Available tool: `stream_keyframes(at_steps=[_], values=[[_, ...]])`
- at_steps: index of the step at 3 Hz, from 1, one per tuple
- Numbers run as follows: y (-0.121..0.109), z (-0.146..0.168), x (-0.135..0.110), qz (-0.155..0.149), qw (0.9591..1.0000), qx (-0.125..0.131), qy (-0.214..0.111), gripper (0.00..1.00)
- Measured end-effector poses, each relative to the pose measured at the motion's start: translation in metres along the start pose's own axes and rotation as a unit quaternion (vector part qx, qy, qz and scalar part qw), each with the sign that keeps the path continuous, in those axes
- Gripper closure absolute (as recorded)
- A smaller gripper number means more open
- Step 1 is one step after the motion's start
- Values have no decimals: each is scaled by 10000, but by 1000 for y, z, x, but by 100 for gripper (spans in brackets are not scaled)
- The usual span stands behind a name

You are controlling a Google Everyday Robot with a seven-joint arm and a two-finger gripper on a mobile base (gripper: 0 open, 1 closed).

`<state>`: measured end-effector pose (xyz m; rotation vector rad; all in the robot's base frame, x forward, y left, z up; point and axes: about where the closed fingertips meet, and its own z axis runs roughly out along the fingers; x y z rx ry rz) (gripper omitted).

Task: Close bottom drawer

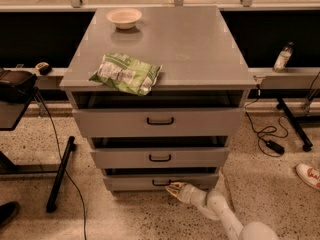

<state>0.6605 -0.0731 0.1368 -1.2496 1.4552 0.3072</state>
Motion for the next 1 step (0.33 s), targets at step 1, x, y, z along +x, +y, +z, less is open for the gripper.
stream_keyframes(at_steps=[1], values=[[18,-43,26,1,9998,-174,-16,100]])
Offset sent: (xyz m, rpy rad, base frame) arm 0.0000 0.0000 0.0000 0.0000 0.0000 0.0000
